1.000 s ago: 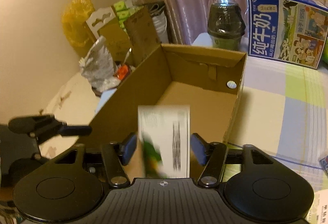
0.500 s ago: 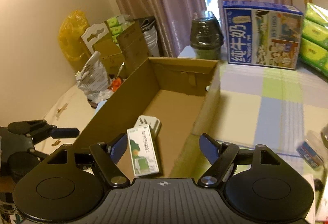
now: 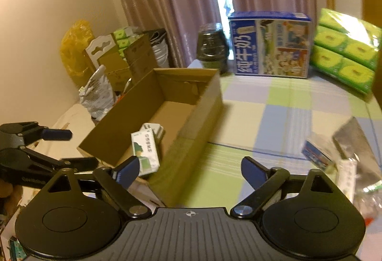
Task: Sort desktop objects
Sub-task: 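Open left gripper dropping plug while right gripper releases green box into cardboard box, then move both grippers back to the remaining medicine boxes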
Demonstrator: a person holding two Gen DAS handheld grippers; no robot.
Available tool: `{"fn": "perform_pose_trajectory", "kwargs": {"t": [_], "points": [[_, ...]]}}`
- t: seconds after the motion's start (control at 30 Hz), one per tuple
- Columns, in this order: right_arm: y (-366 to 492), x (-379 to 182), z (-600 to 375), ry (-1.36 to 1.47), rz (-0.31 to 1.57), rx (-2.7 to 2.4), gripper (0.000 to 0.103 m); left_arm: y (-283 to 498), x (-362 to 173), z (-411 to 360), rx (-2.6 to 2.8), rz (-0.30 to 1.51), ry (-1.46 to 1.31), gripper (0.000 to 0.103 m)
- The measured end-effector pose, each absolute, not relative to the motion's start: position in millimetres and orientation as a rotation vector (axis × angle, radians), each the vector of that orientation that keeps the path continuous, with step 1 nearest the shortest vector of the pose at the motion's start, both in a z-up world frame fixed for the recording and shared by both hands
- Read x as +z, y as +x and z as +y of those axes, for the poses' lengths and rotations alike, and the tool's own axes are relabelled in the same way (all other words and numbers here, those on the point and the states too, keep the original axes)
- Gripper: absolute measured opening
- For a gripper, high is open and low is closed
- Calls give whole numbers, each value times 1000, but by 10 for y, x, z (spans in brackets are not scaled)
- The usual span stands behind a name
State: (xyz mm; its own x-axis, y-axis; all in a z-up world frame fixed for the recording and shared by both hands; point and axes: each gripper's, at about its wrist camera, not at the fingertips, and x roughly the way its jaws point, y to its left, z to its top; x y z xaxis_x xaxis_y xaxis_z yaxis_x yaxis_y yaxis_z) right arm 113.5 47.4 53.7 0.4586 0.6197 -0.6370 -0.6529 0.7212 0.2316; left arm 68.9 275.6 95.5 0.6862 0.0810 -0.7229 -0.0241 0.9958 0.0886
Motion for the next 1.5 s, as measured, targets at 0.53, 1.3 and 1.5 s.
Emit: {"fn": "perform_pose_trajectory", "kwargs": {"t": [0.53, 1.3, 1.5], "points": [[714, 331, -1351, 83, 759, 488, 101, 446, 1115, 1760, -59, 706, 59, 102], [580, 149, -2331, 125, 733, 355, 101, 612, 460, 371, -156, 793, 73, 102], [686, 75, -2363, 114, 745, 346, 101, 748, 295, 268, -149, 815, 70, 102]]}}
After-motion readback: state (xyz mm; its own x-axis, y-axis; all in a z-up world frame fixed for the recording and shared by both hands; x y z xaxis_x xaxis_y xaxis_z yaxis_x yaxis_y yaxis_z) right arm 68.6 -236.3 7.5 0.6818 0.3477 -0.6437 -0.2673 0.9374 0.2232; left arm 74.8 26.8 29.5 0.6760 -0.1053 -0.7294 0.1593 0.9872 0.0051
